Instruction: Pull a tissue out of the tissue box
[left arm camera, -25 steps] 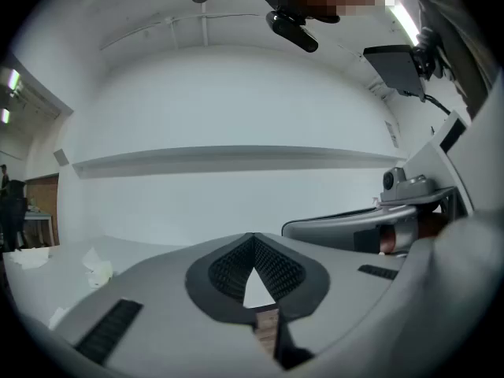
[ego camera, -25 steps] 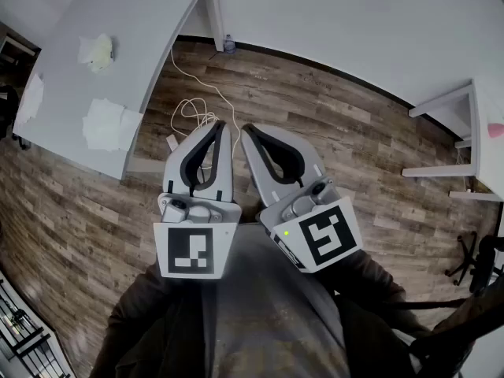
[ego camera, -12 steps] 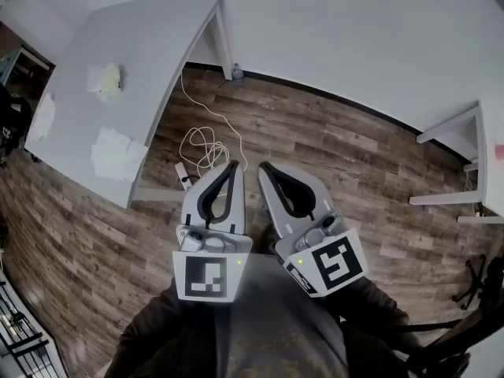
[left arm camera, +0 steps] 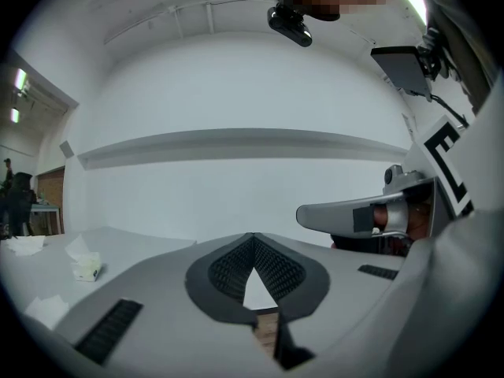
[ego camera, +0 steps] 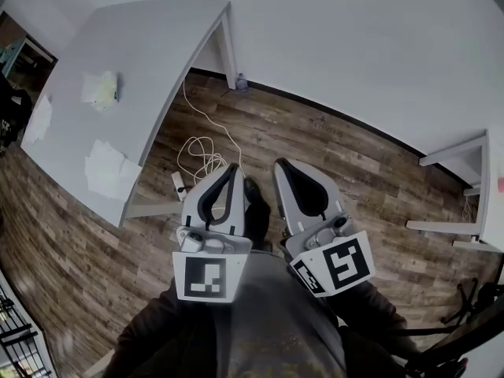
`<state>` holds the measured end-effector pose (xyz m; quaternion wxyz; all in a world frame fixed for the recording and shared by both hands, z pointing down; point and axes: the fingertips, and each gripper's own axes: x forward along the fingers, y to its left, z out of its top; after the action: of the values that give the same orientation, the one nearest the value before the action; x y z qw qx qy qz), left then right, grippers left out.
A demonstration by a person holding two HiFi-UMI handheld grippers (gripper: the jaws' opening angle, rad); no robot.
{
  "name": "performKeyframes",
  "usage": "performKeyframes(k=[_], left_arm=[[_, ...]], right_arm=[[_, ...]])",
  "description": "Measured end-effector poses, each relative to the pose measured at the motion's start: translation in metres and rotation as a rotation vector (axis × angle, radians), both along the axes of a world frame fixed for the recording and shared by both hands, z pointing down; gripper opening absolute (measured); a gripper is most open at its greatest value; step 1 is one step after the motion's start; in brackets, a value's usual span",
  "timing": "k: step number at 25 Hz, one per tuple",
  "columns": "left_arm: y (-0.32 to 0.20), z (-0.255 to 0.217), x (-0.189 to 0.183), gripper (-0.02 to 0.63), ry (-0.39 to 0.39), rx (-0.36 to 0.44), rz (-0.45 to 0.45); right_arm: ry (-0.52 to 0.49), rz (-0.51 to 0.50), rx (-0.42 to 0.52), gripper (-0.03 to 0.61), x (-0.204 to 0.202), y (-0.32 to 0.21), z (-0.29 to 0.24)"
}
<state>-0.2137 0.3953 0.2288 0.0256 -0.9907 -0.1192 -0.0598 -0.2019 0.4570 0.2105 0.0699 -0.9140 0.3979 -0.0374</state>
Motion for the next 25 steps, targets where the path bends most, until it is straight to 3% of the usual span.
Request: performKeyframes(k=[7,14,25], left_arm=[[-0.033,0.026,0.112,-0.002,-0.017,-0.023,-0.045],[-0.100,0.023,0.217,-0.002,-0.040,-0.042,-0.185],[-0.233,0.014,0.250,-0.002,-0.051,-0.069,-0.521]], right_arm=[[-0.019,-0.048,-0.022,0.002,0.111,-0.036,0.027],[-0.035,-0.247,-0.036,0.002,0.225,-0.122,0.020],[0.051,-0.605,-0.035,0.002,0.277,-0.272,-0.015]])
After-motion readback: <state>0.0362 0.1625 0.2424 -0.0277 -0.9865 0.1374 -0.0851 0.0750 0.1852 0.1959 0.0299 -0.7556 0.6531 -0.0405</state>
